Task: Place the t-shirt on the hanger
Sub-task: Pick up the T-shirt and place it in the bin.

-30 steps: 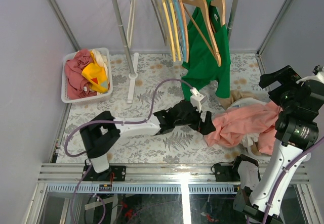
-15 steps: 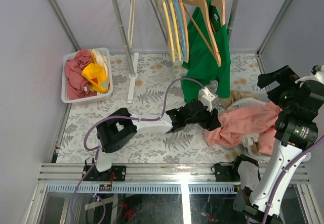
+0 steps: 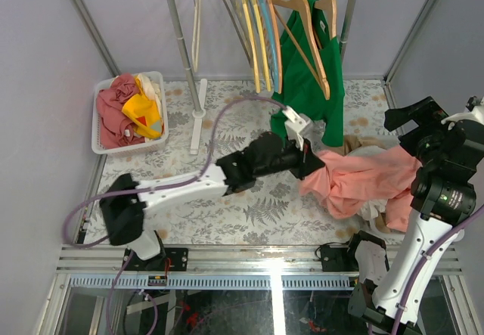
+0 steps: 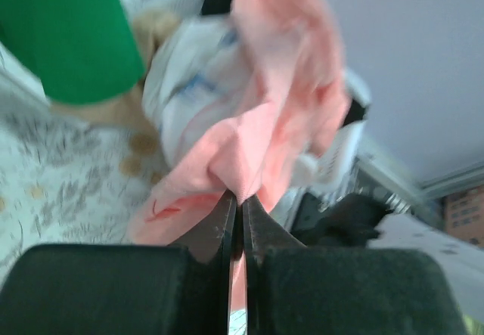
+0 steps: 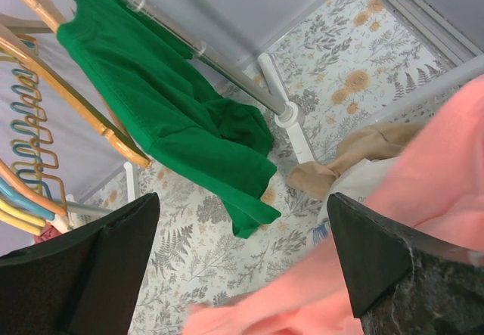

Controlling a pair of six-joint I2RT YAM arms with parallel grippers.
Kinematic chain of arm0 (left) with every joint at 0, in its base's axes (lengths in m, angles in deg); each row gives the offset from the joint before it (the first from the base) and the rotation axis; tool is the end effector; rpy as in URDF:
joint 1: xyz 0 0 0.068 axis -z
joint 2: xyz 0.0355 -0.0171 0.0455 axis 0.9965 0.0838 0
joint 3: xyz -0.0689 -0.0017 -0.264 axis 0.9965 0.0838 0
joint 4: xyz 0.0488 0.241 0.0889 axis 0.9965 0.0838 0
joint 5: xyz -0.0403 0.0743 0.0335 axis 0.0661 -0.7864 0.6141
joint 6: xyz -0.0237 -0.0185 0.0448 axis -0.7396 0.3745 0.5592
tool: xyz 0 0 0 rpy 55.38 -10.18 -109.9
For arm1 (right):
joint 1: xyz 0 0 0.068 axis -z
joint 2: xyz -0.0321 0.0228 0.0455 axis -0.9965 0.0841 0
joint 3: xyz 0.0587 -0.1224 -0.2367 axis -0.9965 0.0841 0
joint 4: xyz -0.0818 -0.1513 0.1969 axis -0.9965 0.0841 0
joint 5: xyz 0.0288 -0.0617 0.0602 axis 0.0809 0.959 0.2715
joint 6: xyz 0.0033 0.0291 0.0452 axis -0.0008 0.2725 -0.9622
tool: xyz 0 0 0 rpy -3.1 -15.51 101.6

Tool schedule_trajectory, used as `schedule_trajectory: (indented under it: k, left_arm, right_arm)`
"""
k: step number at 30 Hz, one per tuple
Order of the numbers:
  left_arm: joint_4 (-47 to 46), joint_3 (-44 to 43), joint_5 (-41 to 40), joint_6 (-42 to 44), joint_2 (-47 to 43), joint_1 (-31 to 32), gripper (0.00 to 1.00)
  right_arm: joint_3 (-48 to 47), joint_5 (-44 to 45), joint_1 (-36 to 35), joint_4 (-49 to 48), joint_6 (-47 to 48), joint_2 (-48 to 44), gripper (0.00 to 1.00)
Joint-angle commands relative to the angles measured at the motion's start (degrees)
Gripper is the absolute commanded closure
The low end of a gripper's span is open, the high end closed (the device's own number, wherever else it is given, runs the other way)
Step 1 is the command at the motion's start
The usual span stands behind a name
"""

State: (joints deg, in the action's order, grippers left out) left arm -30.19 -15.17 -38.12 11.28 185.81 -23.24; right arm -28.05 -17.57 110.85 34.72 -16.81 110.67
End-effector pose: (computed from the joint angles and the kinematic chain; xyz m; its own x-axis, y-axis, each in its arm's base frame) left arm 0.1867 -0.3594 0.3026 -0.4748 0.0252 -0.8797 0.8067 0.4121 -0.4236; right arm 0.1132 -0.0434 0.4665 -0.0611 0.6038 -0.7948 0.2403 0.7818 0.5754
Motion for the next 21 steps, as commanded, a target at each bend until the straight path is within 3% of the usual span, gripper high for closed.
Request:
schedule_trajectory:
  k: [1, 12, 21]
  left_arm:
    - [2.9, -4.5, -1.8, 3.6, -10.8, 0.3, 1.0]
    - [13.2, -17.7, -5.3, 12.1, -25.7, -0.3, 1.0]
    - [18.6, -27.1, -10.4, 19.3, -33.8, -0.3, 1.0]
  right_arm:
    - [-3.6, -3.0, 0.1, -2.6, -2.0, -0.1, 0.0]
    - [-7.5, -1.9, 0.1, -0.7, -1.9, 0.7, 0.01]
    - [-4.2, -1.8, 0.1, -0.5, -1.6, -0.2, 0.01]
